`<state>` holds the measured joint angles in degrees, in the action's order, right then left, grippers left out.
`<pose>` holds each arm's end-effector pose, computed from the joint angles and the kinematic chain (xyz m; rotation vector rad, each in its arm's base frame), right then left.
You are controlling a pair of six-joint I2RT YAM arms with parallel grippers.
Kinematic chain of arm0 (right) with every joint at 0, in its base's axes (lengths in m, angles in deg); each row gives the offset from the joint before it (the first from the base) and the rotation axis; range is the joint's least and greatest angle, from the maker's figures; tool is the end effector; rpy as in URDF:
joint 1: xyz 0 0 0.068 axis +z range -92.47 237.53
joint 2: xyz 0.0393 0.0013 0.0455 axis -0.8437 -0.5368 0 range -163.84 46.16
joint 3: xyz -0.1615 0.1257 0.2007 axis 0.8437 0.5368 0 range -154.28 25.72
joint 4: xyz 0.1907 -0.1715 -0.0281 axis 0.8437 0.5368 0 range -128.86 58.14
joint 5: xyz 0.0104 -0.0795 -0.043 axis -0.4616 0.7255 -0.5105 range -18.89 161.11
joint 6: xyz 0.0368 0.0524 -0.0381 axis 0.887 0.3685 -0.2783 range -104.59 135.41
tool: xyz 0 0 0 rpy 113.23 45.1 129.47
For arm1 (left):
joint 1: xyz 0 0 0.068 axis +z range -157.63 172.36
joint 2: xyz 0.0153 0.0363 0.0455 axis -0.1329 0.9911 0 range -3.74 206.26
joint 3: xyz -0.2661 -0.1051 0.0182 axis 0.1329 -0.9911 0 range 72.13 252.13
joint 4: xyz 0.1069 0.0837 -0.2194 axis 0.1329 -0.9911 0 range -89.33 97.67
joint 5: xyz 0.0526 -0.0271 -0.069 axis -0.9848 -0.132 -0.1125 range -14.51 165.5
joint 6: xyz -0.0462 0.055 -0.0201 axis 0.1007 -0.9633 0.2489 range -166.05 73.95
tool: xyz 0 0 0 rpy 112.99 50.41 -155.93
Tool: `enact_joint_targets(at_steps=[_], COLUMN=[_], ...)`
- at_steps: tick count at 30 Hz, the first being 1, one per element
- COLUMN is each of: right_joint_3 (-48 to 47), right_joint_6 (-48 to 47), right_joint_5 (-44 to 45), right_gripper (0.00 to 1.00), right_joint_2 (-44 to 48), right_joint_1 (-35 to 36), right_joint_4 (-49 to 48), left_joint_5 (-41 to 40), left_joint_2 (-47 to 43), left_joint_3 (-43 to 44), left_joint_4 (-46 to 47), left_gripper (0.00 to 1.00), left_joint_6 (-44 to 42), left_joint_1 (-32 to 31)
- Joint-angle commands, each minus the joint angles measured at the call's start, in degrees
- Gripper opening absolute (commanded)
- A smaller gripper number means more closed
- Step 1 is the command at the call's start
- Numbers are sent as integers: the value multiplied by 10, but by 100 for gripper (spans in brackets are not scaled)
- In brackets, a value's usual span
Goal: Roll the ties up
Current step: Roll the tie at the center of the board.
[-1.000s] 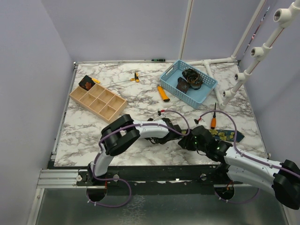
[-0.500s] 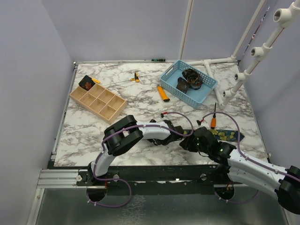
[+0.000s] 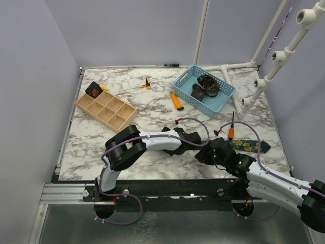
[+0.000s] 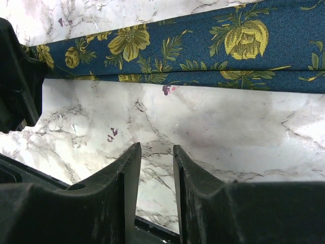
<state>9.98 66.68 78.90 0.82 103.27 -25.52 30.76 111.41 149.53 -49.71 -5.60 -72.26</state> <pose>0.1202 0.1111 0.1517 0.1880 2.4094 0.6787 0.1921 -0.3020 0.1471 0.5644 2.4168 0.7092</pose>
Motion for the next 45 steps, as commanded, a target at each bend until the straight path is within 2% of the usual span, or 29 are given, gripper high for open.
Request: enact_joint_targets(at_steps=[1, 15, 21, 24, 28, 31, 36, 39, 45], right_joint_3=[3, 4, -7, -25, -76, -133, -218, -259, -305], right_joint_6=[12, 20, -2, -4, 0, -2, 22, 45, 71], right_joint_5=[9, -9, -51, -90, -128, -135, -176, -196, -180], right_gripper=[36, 41, 60, 64, 64, 64, 65, 66, 66], right_joint_2=[11, 32, 16, -18, -105, -187, -322, -392, -473], right_joint_1=[-1, 0, -1, 0, 12, 30, 41, 43, 46], right_joint_4=[22, 21, -14, -56, -112, -128, -194, -217, -226], left_joint_5=[35, 36, 52, 102, 241, 329, 455, 504, 495], left_joint_2=[-36, -117, -197, -290, -452, -530, -595, -617, -644], left_joint_3=[-9, -11, -23, -82, -214, -303, -418, -469, -511], left_joint_4=[29, 24, 27, 97, 256, 348, 456, 498, 496], left_gripper=[56, 67, 67, 67, 66, 66, 66, 66, 66], left_joint_6=[5, -4, 4, -8, -40, -44, -8, 15, 36], left_joint_1=[-4, -2, 12, 60, 174, 249, 338, 366, 391])
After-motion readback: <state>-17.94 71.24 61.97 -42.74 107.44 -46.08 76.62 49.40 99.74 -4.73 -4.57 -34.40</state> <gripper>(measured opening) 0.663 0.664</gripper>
